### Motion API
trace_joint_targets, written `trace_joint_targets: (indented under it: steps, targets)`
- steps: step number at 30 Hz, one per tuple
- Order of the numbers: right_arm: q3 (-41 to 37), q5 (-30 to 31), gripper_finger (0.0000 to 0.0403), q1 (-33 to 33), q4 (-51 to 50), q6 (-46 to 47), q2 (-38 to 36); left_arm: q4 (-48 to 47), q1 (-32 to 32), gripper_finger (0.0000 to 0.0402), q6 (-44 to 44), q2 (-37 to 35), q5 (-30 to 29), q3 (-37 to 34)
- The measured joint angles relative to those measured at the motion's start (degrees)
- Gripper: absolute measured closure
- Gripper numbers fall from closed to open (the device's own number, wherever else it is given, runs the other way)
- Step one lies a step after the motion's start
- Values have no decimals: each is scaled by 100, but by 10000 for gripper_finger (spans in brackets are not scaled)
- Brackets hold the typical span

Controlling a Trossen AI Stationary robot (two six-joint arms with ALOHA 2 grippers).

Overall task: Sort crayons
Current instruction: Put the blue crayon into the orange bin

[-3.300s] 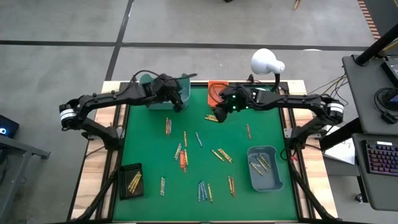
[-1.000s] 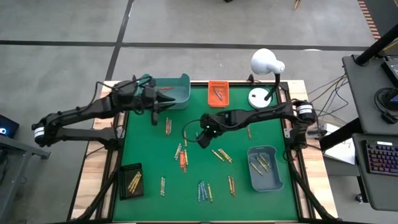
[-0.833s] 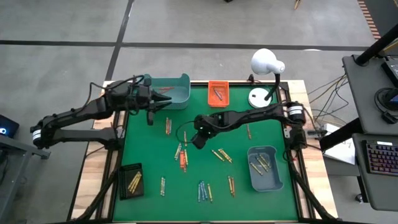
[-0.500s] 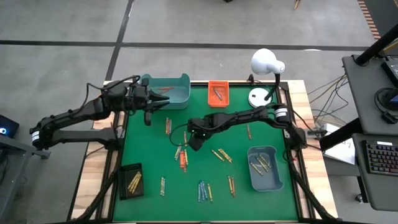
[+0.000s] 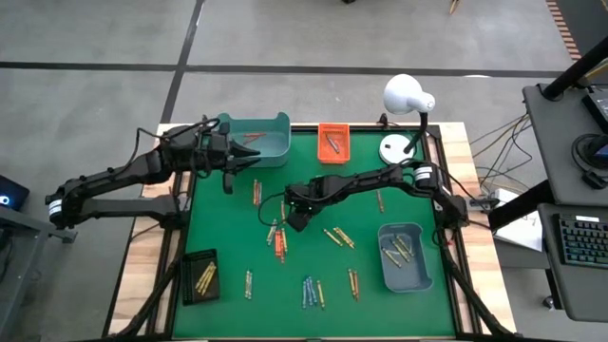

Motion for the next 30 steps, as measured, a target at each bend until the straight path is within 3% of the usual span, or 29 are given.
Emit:
trace_joint_targets:
  steps: [8, 15, 23, 30]
  targets:
    - [0, -7, 297, -2, 2, 0, 55, 5, 0, 338, -15, 4, -2, 0]
    - [-11, -42, 385, 1, 38, -209, 63, 3, 0, 338, -17, 4, -5, 0]
    - [84, -65, 389, -67, -144, -597, -188, 0, 0, 338, -22, 4, -8, 0]
    - [929, -15, 390, -383, -855, -1424, -596, -6, 0, 338, -22, 2, -8, 0]
